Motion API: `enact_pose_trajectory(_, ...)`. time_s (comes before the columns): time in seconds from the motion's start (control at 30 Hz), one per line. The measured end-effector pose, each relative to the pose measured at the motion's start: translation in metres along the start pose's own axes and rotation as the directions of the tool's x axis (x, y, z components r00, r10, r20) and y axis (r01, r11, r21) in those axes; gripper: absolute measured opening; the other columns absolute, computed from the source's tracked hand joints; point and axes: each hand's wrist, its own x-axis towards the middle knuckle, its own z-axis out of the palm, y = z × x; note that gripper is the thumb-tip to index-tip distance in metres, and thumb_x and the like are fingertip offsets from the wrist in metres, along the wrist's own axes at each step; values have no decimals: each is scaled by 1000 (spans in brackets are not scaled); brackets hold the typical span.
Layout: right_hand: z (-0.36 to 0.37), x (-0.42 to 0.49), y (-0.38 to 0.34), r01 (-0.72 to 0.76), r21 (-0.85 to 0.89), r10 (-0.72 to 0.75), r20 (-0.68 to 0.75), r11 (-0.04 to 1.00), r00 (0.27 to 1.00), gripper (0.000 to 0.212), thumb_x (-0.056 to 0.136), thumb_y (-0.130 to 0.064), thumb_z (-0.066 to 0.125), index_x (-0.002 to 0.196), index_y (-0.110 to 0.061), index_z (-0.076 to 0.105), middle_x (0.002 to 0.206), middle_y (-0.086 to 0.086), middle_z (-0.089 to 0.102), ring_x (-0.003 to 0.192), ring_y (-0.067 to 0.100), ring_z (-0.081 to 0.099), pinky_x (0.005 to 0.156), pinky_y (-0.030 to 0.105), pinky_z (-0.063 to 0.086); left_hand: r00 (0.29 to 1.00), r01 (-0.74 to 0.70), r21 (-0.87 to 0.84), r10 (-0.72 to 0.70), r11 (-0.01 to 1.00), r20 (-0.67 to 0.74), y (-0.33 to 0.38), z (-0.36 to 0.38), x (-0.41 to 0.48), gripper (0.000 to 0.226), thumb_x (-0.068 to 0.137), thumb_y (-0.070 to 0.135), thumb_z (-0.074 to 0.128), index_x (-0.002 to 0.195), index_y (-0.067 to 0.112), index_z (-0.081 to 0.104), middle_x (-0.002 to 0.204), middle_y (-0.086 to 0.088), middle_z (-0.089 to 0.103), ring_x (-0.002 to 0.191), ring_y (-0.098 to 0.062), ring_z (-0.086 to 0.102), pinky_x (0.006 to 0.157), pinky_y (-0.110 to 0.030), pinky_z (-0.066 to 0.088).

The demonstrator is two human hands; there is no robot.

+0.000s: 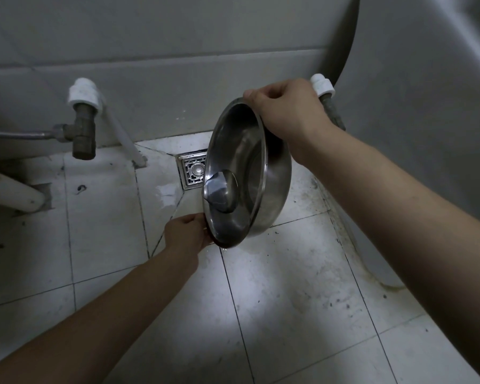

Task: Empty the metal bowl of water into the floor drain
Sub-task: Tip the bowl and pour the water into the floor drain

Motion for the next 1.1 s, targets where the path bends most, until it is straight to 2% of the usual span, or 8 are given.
enact_pose_trajectory(0.1, 1, 3, 1, 6, 19, -6, -8, 1000, 1000, 22, 94, -34, 70, 95, -15, 79, 94, 4, 79, 90, 20, 74, 93, 41, 60, 1000, 15, -33, -15, 999, 3, 2, 0, 0, 12, 95, -4, 58, 92, 0, 70, 88, -16, 74, 68, -25, 73, 52, -29, 58)
enact_pose_trajectory(0.3, 2, 10, 3, 8, 46, -7, -27, 999, 1000, 25, 92, -36, 71, 94, -13, 80, 93, 5, 79, 92, 22, 75, 93, 42, 60, 998, 59, -134, -59, 989, 0, 11, 2, -2, 24, 103, 6, 49, 84, -2, 63, 62, -10, 67, 36, -12, 63, 37, -20, 49)
enact_pose_trajectory(0.43, 1, 12, 3, 9, 49, -7, -34, 999, 999, 25, 91, -36, 71, 91, -13, 80, 91, 4, 79, 91, 22, 75, 93, 42, 60, 993, 107, -145, -98, 984, 66, 14, 0, -3, 50, 109, 32, 33, 96, -4, 64, 82, -18, 73, 63, -28, 71, 42, -28, 56)
enact_pose_trajectory(0.53, 2, 12, 1, 17, 46, -15, -37, 999, 999, 24, 92, -36, 71, 93, -14, 80, 93, 4, 78, 92, 21, 75, 94, 41, 60, 989, 125, -157, -110, 980, 102, 16, -2, -4, 65, 110, 44, 22, 91, -3, 63, 69, -16, 74, 65, -29, 71, 53, -34, 58)
enact_pose_trajectory(0.67, 4, 9, -2, 20, 41, -18, -32, 999, 999, 21, 92, -35, 70, 92, -15, 79, 92, 4, 78, 92, 21, 74, 94, 41, 60, 986, 142, -180, -123, 973, 112, 16, -5, -3, 66, 110, 44, 21, 94, -4, 63, 65, -16, 74, 68, -30, 72, 62, -39, 58)
enact_pose_trajectory(0.77, 3, 8, -3, 29, 21, -29, -29, 999, 999, 17, 93, -29, 70, 95, -15, 80, 97, 3, 78, 94, 18, 74, 95, 39, 59, 985, 148, -164, -130, 975, 115, 16, -4, -5, 66, 110, 45, 21, 93, -3, 63, 63, -14, 75, 66, -29, 72, 57, -36, 58)
enact_pose_trajectory(0.93, 4, 9, -2, 42, 7, -42, -33, 999, 999, 15, 91, -24, 71, 95, -13, 81, 100, 5, 79, 95, 18, 74, 95, 40, 60, 985, 145, -154, -127, 977, 120, 16, -2, -5, 66, 110, 45, 19, 93, -2, 62, 83, -19, 72, 71, -30, 70, 61, -38, 58)
enact_pose_trajectory(1.1, 6, 10, -3, 44, 18, -44, -32, 999, 999, 15, 90, -24, 72, 96, -14, 80, 101, 2, 79, 96, 16, 74, 96, 38, 59, 984, 151, -153, -133, 977, 121, 16, -1, -6, 67, 109, 46, 18, 93, -2, 62, 81, -18, 72, 68, -29, 70, 57, -35, 57)
